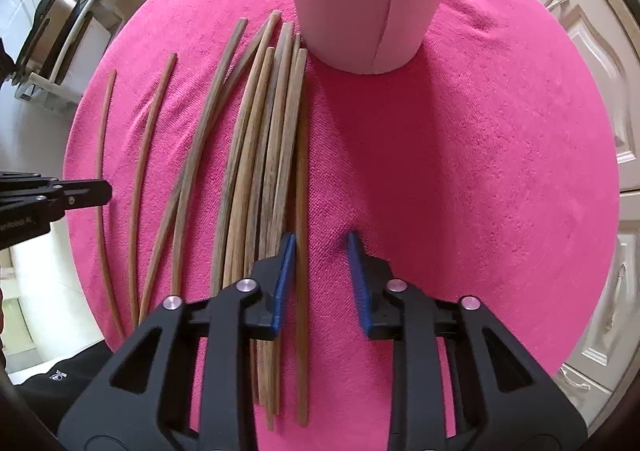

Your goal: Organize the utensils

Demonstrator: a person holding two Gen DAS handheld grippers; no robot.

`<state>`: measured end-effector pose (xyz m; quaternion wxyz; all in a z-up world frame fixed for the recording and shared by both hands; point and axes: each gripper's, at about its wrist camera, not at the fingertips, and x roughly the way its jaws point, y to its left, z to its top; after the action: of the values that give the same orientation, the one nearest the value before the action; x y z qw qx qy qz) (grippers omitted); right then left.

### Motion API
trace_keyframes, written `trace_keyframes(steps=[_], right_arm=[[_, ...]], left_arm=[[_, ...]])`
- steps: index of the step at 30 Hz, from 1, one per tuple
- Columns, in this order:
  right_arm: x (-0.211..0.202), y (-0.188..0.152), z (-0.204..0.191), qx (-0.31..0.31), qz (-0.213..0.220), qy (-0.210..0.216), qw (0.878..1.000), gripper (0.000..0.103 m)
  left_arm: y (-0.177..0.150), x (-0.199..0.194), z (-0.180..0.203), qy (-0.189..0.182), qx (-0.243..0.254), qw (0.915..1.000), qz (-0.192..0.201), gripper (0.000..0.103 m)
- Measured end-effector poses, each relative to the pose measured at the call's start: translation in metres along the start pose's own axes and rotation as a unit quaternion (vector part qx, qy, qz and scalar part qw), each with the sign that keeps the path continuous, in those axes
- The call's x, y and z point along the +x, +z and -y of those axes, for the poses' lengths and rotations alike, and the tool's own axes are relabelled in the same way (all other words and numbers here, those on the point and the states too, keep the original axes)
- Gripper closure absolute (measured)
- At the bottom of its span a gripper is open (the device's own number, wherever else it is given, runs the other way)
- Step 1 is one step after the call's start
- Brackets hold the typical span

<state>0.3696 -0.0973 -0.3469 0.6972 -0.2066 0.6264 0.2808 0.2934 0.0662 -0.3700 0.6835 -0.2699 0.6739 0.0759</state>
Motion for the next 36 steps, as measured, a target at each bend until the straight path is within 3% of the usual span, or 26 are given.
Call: trace_keyframes(steps=[5, 16, 22, 33, 36], right_arm=[[-0.002, 0.000, 0.009, 0.029, -0.003, 0.017, 0.999, 0.097], [-0.005, -0.010, 0.029, 0.072, -0.003, 0.049, 0.996, 0.097], [-0.007, -0.023, 0.051, 0.107, 0.003, 0.076, 0.991, 0.097], [-0.019, -0.042, 0.079, 0.158, 0.024, 0.111, 0.981, 0.097], [-0.021, -0.032, 0.066, 0.127, 0.017, 0.083, 0.988, 0.096]], left_arm=[[-0.001, -0.006, -0.010, 0.010, -0.021, 0.9997, 0.004, 0.103], [0.011, 0.011, -0.031, -0.001, -0.029, 0.9991, -0.030, 0.103], [0.011, 0.005, -0.028, 0.004, -0.018, 0.9997, -0.018, 0.103], [0.020, -0.030, 0.013, -0.011, 0.044, 0.9987, 0.021, 0.103], [0.021, -0.024, 0.007, -0.012, 0.029, 0.9995, 0.011, 0.103]])
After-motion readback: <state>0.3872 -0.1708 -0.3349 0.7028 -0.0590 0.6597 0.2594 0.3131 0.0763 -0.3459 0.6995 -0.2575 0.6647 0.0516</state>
